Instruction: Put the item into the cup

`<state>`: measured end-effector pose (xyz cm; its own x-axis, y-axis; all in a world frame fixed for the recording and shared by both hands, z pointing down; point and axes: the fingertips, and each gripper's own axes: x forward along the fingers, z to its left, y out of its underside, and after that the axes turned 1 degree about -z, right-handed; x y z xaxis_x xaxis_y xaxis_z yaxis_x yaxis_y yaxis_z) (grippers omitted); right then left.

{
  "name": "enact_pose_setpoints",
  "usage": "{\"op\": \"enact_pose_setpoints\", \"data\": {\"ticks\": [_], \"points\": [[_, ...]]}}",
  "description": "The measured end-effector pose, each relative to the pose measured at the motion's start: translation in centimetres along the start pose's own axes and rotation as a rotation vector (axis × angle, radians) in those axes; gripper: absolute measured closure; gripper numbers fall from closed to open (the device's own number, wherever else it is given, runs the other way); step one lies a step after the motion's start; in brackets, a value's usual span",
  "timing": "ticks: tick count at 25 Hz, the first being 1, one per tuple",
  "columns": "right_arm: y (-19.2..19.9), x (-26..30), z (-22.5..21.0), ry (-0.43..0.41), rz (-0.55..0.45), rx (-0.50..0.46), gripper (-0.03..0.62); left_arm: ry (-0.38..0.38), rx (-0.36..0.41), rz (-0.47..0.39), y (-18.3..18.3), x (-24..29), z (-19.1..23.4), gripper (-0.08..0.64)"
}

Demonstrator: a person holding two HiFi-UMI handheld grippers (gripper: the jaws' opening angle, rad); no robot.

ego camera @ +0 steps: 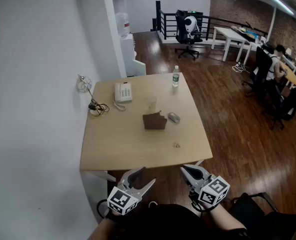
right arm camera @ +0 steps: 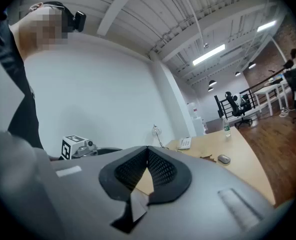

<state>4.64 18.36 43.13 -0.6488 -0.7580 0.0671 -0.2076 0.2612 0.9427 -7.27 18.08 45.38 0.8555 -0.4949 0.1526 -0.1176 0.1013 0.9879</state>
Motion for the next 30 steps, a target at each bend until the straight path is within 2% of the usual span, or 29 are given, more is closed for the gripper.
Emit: {"op": "enact_pose_setpoints", "data": {"ticks": [5,8,13,18,24,30], "points": [[-0.4,1.9,0.5,0.01,-0.01,-0.049,0.583,0.024,-0.012,0.001,0.4,-0.7,1.3,0.334],[-0.1,3.0,0.8,0.019,-0.012,-0.047,0.581,0.028,-0.016,0.0,1.0,-1.2,2.2,0.334],[1.0,4.2,0.4,0.036,0.033,-0.068,0.554,0.031,-0.029,-0.002,1.6,-1.7,3.2,0.334],[1.5,4.9,-2.0,0.083,0.062,-0.062,0.535,0.019,-0.052,0.003,2.3,-1.5,4.7,0.334],[3.4,6.5,-5.5,0.111,0.121,-0.071,0.531,-0.002,-0.032,0.039,3.3,0.0,6.8,0.334],[4.5,9.2,-10.0,0.097,0.183,-0.112,0.515,-0.037,-0.051,0.067,3.8,2.8,9.8,0.334]]}}
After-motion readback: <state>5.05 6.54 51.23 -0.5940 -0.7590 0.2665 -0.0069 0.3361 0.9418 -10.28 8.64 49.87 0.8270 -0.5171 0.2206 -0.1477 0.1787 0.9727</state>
